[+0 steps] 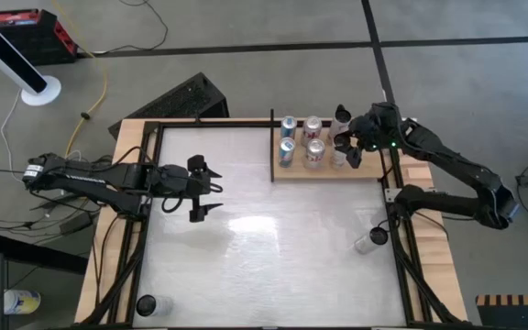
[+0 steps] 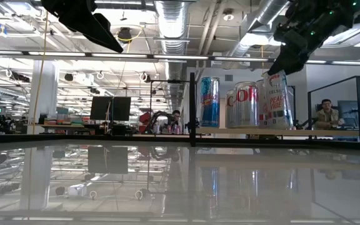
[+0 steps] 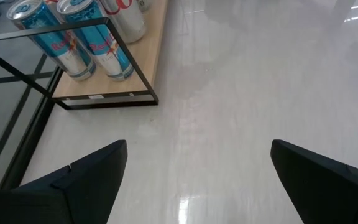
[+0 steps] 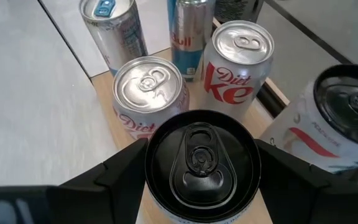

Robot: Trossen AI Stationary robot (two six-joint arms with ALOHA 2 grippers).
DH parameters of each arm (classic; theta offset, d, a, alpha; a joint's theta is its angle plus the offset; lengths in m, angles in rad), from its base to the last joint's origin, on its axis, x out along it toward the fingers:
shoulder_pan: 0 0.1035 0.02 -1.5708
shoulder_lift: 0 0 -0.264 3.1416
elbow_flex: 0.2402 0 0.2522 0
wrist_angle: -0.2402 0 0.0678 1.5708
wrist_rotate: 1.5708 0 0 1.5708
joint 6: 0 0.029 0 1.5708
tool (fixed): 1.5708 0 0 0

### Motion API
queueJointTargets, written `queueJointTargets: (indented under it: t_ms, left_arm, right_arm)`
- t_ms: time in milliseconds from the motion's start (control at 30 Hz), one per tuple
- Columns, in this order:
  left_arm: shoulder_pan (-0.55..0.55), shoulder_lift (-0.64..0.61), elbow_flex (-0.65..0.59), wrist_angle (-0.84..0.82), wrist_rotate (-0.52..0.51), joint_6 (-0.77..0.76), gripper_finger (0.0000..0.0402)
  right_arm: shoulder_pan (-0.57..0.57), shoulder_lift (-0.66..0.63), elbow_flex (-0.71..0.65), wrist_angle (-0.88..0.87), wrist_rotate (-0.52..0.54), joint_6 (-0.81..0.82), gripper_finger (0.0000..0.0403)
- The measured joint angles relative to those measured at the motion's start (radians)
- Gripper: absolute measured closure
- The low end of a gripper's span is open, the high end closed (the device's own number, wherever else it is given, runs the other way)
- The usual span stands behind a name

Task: Place canned beverage on shelf
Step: Put the white-pink soda can on the shelf aligned with the other white-pink soda can

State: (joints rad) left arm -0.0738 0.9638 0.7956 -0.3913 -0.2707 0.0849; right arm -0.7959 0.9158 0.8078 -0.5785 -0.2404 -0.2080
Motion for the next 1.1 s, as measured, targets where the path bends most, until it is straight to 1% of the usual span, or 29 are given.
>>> queueJointTargets:
  t_ms: [1100]
  left_arm:
    - [0.000,0.000,0.000,-0.007,0.002,-0.007,0.0020]
  right_arm:
    - [0.001,-0.002,0.001,-0.018,0.004,0.016,0.0116]
